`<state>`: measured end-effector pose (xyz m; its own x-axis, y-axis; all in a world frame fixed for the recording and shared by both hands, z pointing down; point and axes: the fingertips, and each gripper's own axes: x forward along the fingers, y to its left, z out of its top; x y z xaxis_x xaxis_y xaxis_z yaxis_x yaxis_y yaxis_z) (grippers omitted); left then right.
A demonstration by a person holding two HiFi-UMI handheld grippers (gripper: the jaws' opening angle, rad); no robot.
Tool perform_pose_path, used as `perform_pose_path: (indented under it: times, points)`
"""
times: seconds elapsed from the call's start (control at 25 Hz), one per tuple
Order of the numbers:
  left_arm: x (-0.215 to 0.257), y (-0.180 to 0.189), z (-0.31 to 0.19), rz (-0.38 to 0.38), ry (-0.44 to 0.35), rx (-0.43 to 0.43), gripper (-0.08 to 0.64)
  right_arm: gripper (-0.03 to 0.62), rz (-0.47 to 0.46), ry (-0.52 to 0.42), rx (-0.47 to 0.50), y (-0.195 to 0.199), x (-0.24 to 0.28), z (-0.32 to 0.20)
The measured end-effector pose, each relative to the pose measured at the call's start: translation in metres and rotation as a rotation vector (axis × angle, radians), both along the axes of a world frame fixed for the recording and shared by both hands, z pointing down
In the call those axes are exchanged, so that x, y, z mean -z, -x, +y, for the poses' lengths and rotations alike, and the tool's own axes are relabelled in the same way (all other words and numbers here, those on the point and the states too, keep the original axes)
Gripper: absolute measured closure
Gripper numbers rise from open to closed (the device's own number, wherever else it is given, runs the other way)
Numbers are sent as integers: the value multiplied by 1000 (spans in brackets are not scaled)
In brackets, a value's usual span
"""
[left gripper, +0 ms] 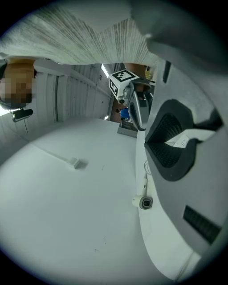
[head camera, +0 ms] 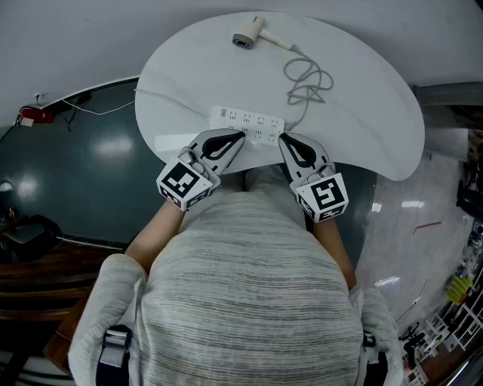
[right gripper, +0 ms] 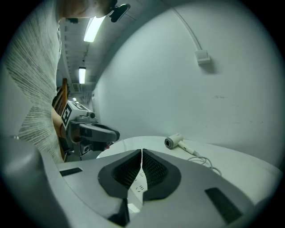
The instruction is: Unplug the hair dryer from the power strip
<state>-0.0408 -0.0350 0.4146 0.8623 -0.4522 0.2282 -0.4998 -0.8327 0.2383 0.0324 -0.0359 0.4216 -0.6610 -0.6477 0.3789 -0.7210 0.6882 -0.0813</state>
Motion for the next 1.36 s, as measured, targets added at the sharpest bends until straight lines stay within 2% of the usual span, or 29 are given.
perform_pose_path:
  times: [0.24, 0.68, 1.36]
  points:
    - [-1, -2, 19, 0, -5, -35, 554, 566, -28, -6, 20, 16, 6, 17]
    - [2, -1, 38, 9, -14, -71, 554, 568, -22, -12, 54, 33, 9, 33]
    - [1, -1, 40, 10, -9, -85, 554, 568, -7, 1, 71, 32, 6, 41]
